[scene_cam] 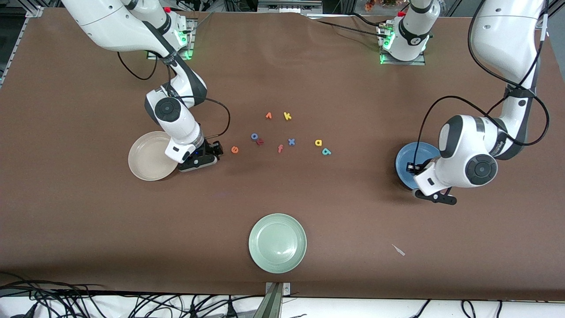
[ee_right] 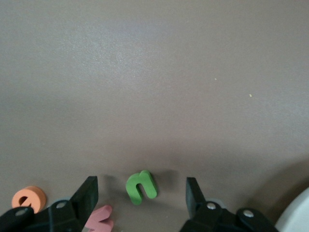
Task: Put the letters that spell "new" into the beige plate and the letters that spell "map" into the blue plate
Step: 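Carry the blue m into the blue plate and open the left gripper, then grasp the green b with the left gripper while the right gripper grasps n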
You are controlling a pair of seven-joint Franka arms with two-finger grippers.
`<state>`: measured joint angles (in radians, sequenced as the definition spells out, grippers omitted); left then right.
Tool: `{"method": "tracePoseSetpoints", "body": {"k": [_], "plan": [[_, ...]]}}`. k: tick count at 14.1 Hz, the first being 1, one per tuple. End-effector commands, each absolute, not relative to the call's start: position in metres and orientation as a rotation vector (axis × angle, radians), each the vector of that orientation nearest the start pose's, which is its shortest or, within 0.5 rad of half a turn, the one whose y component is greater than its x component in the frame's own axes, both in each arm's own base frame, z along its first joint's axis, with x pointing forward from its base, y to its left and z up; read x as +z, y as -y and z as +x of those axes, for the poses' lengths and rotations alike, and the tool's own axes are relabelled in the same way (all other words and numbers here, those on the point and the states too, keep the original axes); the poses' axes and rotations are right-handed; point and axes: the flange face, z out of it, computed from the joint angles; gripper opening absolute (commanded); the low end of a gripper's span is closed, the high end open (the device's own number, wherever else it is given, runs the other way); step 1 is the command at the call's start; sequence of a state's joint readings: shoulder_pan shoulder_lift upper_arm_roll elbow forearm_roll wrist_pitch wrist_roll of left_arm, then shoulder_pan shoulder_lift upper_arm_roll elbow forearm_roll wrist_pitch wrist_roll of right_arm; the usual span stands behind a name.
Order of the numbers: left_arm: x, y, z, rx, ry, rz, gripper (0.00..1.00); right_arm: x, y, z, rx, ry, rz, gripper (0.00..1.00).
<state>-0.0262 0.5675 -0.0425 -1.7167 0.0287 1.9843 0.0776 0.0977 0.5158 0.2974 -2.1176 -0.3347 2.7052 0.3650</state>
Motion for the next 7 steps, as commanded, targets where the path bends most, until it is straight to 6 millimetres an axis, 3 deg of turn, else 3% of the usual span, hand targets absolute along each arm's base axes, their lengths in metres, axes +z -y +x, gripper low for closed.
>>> {"method": "tracePoseSetpoints", "body": {"k": [1,2,4,7], "plan": [[0.216,0.035,0.627,0.484,-0.24,-3.103,0.88,0.179,-0.238,0.538,-0.193,0.438,-3.075,0.77],[0.218,0.044,0.626,0.488,-0.244,-3.101,1.0,0.178,-0.237,0.538,-0.192,0.438,-3.077,0.76],[0.235,0.074,0.626,0.473,-0.244,-3.086,1.0,0.178,-0.238,0.538,-0.195,0.442,-3.076,0.71],[0.257,0.159,0.611,0.435,-0.165,-3.047,1.0,0.177,-0.238,0.538,-0.192,0.443,-3.075,0.64]]}}
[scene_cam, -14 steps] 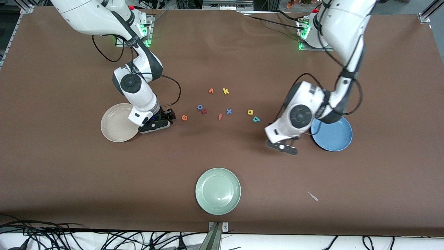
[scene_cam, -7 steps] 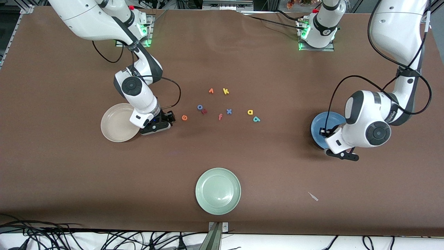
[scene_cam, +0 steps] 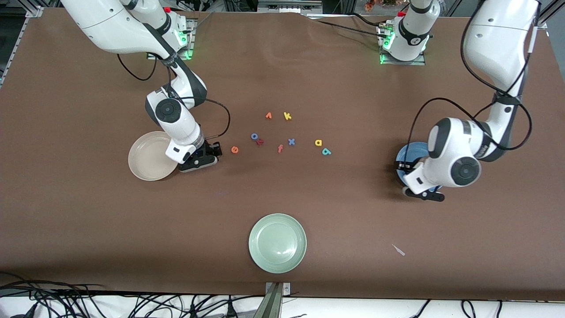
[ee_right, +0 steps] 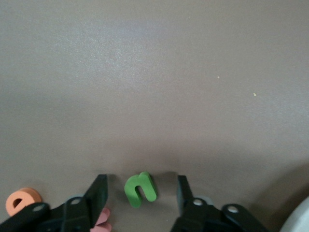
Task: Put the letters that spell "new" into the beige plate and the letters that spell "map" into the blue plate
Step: 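Grasp the green b with the left gripper while the right gripper grasps n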
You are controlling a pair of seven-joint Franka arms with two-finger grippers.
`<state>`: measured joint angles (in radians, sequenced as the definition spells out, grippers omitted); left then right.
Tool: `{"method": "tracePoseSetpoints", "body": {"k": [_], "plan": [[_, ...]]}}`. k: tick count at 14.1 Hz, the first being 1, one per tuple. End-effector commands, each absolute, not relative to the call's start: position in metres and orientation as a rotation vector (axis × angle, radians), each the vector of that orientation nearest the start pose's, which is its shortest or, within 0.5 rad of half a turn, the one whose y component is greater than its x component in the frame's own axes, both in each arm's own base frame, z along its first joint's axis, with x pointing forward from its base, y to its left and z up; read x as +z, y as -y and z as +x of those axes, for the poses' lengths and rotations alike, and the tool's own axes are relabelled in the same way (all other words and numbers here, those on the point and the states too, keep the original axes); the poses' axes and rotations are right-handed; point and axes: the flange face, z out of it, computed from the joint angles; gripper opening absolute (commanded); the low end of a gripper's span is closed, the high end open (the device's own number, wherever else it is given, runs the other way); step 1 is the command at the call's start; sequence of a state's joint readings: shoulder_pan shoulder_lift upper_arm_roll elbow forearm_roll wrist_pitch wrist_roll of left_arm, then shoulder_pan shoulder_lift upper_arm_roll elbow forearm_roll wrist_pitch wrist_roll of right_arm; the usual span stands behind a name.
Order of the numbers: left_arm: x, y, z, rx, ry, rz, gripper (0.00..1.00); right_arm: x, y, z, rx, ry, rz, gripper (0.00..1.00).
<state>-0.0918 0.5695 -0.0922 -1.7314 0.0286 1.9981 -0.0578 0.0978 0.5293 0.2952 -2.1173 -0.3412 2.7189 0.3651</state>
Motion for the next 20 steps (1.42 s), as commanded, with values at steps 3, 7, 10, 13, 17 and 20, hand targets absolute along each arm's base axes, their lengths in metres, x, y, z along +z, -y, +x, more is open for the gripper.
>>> {"method": "tracePoseSetpoints", "body": {"k": [3,7,10,13,17,20], "plan": [[0.26,0.218,0.597,0.412,-0.077,-3.053,1.0,0.172,-0.238,0.537,-0.199,0.442,-3.066,0.61],[0.25,0.293,0.57,0.403,0.325,-3.085,1.0,0.169,-0.237,0.535,-0.191,0.447,-3.07,0.53],[0.221,0.322,0.558,0.377,0.545,-3.051,1.0,0.168,-0.236,0.533,-0.188,0.457,-3.071,0.45],[0.195,0.347,0.542,0.353,0.65,-3.033,0.95,0.167,-0.236,0.534,-0.188,0.458,-3.072,0.34],[0.18,0.36,0.533,0.352,0.645,-3.03,0.85,0.168,-0.236,0.533,-0.187,0.478,-3.071,0.26],[0.172,0.358,0.53,0.362,0.633,-3.017,0.81,0.184,-0.234,0.544,-0.187,0.505,-3.096,0.25]]}}
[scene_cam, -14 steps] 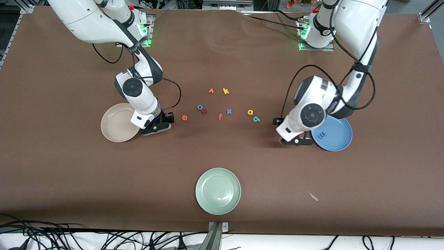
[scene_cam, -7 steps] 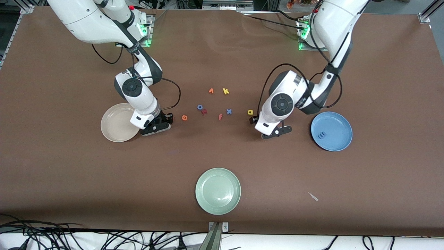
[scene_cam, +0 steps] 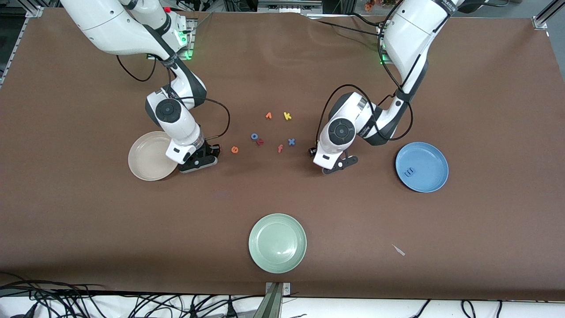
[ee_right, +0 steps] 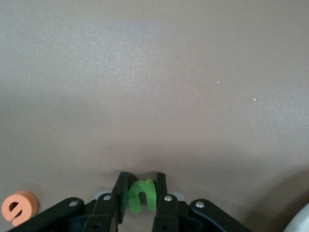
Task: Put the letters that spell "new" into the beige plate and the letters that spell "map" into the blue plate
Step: 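Grasp the green b with the left gripper while the right gripper grasps n, then drop the b in the blue plate while the right gripper drops n in beige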
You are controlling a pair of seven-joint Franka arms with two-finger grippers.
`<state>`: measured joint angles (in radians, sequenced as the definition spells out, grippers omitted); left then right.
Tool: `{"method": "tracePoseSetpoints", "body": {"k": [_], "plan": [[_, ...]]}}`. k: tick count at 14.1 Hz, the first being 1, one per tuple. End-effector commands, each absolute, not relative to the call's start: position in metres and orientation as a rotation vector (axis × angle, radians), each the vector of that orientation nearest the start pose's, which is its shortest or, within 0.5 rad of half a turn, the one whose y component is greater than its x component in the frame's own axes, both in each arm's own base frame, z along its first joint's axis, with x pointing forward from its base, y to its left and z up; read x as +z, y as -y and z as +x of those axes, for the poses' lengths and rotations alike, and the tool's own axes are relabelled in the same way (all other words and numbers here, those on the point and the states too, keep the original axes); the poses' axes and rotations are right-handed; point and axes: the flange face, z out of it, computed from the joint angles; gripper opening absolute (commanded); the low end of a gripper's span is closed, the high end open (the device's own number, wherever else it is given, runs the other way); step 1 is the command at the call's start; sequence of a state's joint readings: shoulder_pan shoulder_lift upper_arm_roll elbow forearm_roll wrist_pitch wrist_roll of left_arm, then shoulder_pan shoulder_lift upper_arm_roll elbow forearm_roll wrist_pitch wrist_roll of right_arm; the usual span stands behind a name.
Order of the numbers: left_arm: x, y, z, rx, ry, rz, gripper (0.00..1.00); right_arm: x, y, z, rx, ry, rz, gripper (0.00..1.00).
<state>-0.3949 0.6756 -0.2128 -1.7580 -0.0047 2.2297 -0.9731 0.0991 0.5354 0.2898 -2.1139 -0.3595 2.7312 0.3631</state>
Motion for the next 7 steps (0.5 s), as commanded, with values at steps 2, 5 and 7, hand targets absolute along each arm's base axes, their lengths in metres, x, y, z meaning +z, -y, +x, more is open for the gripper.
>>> {"method": "tracePoseSetpoints", "body": {"k": [2,5,7], "plan": [[0.172,0.358,0.53,0.362,0.633,-3.017,0.58,0.201,-0.23,0.554,-0.177,0.558,-3.121,0.25],[0.169,0.356,0.532,0.347,0.63,-3.017,0.23,0.226,-0.213,0.563,-0.153,0.647,-3.158,0.25],[0.169,0.354,0.534,0.336,0.631,-3.022,0.13,0.238,-0.194,0.568,-0.133,0.71,-3.184,0.25]]}}
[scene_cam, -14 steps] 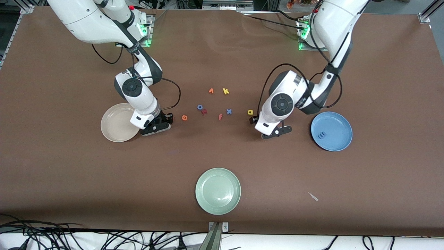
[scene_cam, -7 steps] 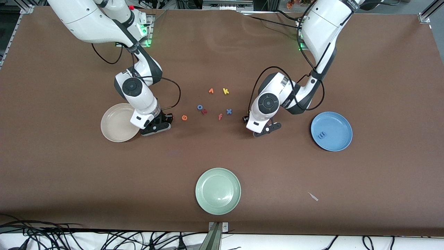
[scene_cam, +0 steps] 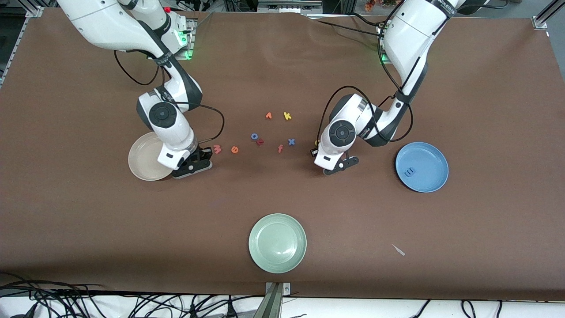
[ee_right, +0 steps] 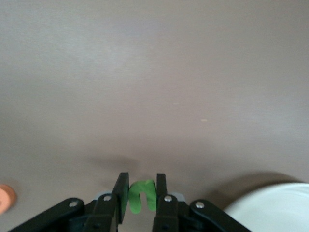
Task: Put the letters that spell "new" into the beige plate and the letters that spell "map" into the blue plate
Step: 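Drop the b in the blue plate while the right gripper drops n in beige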
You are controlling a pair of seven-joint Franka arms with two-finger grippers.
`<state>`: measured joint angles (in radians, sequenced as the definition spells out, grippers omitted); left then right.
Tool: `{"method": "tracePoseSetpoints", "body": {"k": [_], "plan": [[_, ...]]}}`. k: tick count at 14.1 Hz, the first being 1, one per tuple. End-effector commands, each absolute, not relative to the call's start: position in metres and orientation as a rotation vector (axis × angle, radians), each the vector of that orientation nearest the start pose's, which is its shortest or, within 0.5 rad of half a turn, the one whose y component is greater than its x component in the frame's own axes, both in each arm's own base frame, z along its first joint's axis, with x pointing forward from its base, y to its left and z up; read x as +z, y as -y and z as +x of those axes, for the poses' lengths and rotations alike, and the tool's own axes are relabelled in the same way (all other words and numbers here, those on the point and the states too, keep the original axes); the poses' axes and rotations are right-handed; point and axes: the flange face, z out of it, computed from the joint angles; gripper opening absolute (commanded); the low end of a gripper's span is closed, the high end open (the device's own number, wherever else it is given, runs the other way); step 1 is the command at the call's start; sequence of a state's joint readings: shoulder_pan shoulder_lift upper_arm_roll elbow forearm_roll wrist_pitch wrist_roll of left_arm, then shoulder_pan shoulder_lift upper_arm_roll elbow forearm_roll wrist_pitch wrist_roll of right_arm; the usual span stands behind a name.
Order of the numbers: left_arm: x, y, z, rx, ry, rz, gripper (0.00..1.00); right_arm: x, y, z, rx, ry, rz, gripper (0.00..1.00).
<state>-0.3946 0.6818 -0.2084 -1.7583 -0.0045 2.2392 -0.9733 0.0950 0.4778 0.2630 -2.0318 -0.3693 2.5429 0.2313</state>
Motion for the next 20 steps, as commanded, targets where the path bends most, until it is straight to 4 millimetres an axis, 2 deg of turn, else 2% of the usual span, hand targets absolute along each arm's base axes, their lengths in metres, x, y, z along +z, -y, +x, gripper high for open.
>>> {"method": "tracePoseSetpoints", "body": {"k": [1,3,5,6,8,10,11,12,13,15,16,18,20], "plan": [[0.173,0.355,0.535,0.333,0.624,-3.022,0.12,0.244,-0.18,0.57,-0.106,0.757,-3.198,0.25],[0.191,0.349,0.54,0.332,0.605,-3.008,0.11,0.259,-0.151,0.572,-0.063,0.852,-3.215,0.25],[0.22,0.335,0.548,0.293,0.542,-2.978,0.12,0.257,-0.111,0.565,0.007,0.898,-3.226,0.25],[0.233,0.322,0.553,0.277,0.463,-2.962,0.12,0.255,-0.095,0.557,0.026,0.892,-3.232,0.25],[0.253,0.284,0.567,0.323,0.321,-2.959,0.12,0.247,-0.074,0.539,0.007,0.877,-3.231,0.26],[0.267,0.24,0.582,0.367,0.22,-2.97,0.12,0.236,-0.061,0.525,-0.016,0.859,-3.225,0.3],[0.269,0.22,0.587,0.396,0.162,-2.974,0.12,0.236,-0.061,0.524,-0.016,0.856,-3.225,0.42],[0.266,0.197,0.591,0.427,0.114,-2.978,0.12,0.236,-0.062,0.524,-0.017,0.856,-3.225,0.52],[0.266,0.166,0.599,0.442,0.086,-2.993,0.12,0.237,-0.063,0.524,-0.021,0.846,-3.228,0.61],[0.261,0.114,0.607,0.479,-0.029,-3.012,0.12,0.239,-0.079,0.525,-0.04,0.813,-3.221,0.69],[0.257,0.086,0.608,0.506,-0.082,-3.026,0.13,0.239,-0.096,0.524,-0.053,0.79,-3.213,0.72],[0.239,0.068,0.597,0.573,-0.209,-3.03,0.14,0.244,-0.141,0.52,-0.099,0.678,-3.212,0.72],[0.231,0.044,0.596,0.586,-0.219,-3.01,0.14,0.242,-0.184,0.516,-0.122,0.581,-3.197,0.73]]}}
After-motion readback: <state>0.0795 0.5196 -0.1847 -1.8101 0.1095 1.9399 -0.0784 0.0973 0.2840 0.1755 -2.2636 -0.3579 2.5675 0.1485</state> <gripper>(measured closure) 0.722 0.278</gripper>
